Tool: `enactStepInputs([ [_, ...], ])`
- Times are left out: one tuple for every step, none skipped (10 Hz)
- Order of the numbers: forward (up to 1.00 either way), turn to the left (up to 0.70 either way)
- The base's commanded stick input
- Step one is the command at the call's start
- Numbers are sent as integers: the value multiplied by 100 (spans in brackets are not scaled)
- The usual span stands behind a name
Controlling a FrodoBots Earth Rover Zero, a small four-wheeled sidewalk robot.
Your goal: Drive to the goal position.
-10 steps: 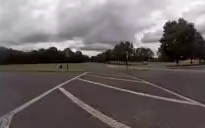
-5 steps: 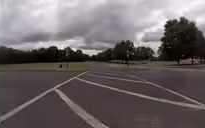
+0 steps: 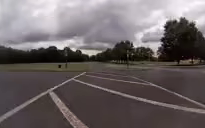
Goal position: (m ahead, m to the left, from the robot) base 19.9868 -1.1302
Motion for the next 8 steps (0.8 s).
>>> enactStepInputs([
  [70,0],
  [70,0],
  [70,0],
  [70,0],
  [70,0],
  [70,0],
  [70,0],
  [70,0],
])
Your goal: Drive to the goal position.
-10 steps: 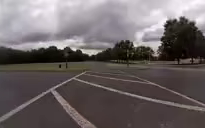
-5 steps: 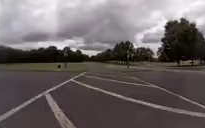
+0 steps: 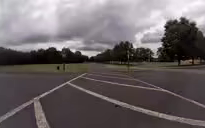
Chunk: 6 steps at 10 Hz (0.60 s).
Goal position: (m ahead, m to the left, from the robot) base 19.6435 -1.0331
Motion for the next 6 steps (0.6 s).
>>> enactStepInputs([
  [70,0],
  [70,0],
  [70,0],
  [70,0],
  [70,0],
  [70,0],
])
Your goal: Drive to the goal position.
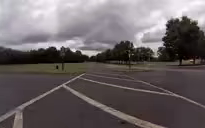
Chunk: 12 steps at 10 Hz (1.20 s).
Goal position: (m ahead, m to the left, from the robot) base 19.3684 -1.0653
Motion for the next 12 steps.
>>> enactStepInputs([
  [70,0],
  [70,0],
  [70,0],
  [70,0],
  [70,0],
  [70,0],
  [70,0],
  [70,0],
  [70,0],
  [70,0],
  [70,0],
  [70,0],
])
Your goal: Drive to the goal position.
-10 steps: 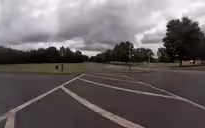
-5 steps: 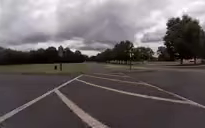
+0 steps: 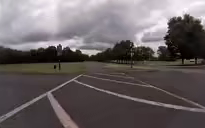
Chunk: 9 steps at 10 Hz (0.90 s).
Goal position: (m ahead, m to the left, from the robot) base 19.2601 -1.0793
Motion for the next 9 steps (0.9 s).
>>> enactStepInputs([
  [70,0],
  [70,0],
  [70,0],
  [70,0],
  [70,0],
  [70,0],
  [70,0],
  [70,0],
  [70,0],
])
